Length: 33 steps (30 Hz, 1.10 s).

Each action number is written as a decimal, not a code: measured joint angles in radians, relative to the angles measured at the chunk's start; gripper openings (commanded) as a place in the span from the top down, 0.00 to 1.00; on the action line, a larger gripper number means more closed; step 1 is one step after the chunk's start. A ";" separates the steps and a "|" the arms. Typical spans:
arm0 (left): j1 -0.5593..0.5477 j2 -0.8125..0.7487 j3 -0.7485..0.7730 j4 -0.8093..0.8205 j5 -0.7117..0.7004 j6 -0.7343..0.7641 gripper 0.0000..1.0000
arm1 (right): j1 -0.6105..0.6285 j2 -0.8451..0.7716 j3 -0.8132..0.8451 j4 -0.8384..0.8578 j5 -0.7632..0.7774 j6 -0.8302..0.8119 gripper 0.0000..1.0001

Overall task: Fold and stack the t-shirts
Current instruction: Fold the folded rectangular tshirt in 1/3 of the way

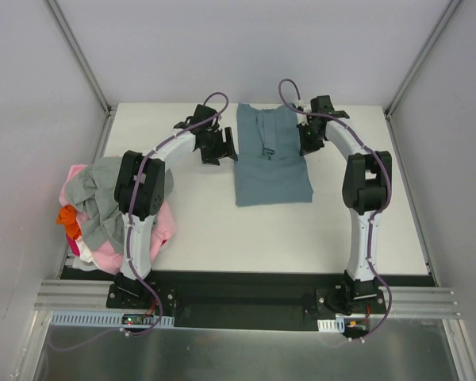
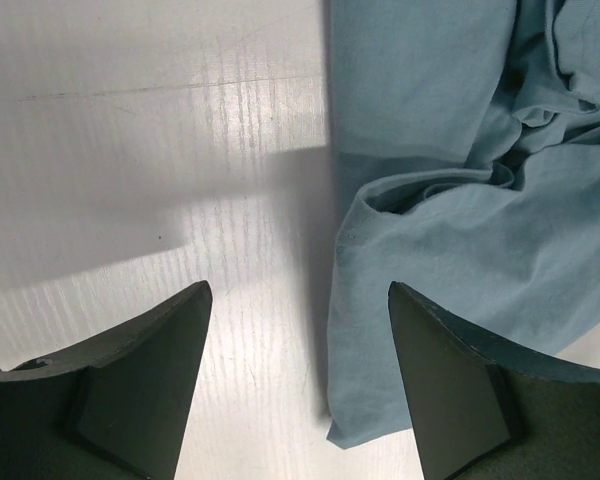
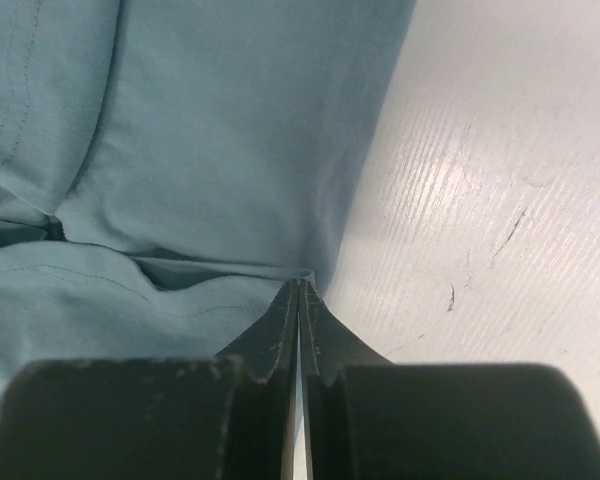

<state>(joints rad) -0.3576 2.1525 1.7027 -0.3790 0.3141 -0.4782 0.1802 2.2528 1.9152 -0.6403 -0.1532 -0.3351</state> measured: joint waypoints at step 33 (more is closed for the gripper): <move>0.006 0.000 -0.016 0.008 0.002 0.000 0.28 | -0.013 -0.058 0.009 0.037 0.014 0.039 0.99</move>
<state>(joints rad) -0.3511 2.1525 1.6867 -0.3714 0.3161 -0.4782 0.1669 2.1944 1.9240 -0.6033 -0.1394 -0.2958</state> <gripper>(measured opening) 0.720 0.015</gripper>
